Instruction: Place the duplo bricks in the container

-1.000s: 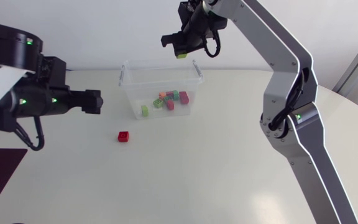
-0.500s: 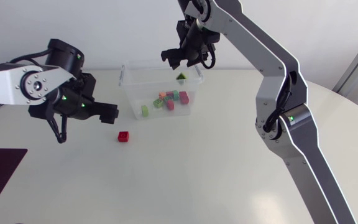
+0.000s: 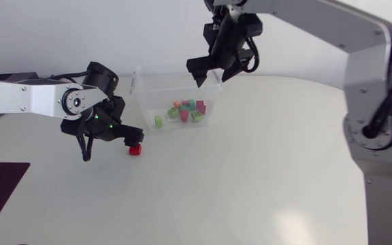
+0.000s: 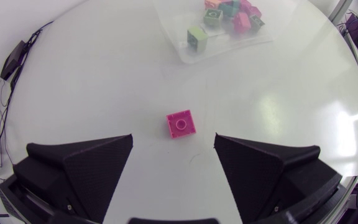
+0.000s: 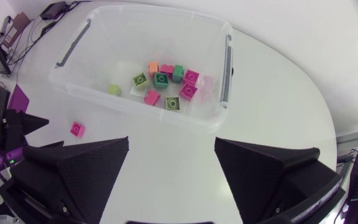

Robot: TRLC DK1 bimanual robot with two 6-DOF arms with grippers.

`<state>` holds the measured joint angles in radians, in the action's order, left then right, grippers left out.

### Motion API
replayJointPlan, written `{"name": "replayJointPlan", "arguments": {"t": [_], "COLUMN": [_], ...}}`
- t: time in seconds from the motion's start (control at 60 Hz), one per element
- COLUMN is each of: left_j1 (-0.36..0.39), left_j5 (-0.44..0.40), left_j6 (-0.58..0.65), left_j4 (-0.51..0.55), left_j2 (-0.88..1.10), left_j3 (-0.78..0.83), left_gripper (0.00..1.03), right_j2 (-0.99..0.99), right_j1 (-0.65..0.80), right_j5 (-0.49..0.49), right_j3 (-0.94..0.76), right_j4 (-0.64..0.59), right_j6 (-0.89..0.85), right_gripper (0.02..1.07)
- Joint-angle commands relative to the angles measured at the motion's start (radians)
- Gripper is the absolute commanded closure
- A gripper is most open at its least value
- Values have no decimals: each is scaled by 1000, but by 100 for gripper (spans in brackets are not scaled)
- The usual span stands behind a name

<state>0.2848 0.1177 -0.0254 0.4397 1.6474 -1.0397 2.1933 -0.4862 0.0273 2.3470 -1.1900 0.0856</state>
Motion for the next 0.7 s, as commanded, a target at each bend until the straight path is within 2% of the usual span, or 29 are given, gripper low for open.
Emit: {"name": "replayJointPlan", "arguments": {"t": [0.0,0.35,0.683], "left_j1": [8,42,60], "left_j5": [5,7,59], "left_j6": [4,-36,-130], "left_j4": [5,4,25], "left_j2": [43,178,310], "left_j3": [-33,-72,-158], "left_gripper": [12,12,12], "right_j2": [-102,-320,-503], "right_j1": [-12,-17,21], "right_j5": [16,54,51], "right_j3": [-104,-302,-627], "right_j4": [-6,24,113], "right_j6": [31,23,23], "right_gripper": [6,6,6]}}
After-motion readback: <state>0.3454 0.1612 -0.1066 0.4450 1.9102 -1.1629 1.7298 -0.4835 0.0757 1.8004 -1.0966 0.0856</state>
